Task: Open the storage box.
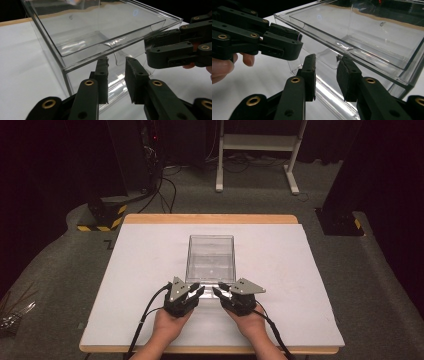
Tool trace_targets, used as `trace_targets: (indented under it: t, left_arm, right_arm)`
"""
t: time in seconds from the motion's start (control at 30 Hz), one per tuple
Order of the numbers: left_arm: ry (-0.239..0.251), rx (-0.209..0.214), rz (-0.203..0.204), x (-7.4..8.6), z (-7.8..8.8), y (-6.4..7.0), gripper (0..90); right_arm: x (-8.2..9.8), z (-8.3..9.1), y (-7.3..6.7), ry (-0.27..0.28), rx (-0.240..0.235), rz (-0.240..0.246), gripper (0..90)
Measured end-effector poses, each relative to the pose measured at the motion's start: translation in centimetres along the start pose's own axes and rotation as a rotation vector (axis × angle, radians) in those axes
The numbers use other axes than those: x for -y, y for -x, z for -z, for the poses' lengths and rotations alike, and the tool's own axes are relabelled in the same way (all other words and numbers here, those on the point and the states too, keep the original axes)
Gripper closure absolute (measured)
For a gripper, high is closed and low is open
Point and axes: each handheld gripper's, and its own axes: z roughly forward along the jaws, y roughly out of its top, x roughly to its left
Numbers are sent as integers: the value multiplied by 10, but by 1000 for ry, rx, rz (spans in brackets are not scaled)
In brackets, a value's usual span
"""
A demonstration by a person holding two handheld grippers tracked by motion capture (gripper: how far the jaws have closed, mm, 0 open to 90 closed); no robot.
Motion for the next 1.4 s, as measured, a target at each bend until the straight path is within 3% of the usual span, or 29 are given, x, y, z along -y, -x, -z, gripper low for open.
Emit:
trace_targets:
  t: [0.17, 0.47, 0.73, 1.03, 1.4]
  left_arm:
    - [16, 23, -5, -1, -3, 1, 744]
    - [17, 27, -22, 2, -1, 5, 749]
    - [31, 47, -32, 9, 9, 11, 759]
    - [11, 82, -45, 15, 25, 21, 768]
    - [25, 78, -27, 24, 37, 32, 771]
  right_arm:
    - [0, 0, 0, -1, 6, 8, 701]
    - [0, 2, -2, -4, 10, 15, 715]
    - [5, 10, -9, -1, -1, 18, 714]
    - [12, 24, -21, -8, -28, 41, 714]
    - [19, 37, -32, -6, -47, 54, 714]
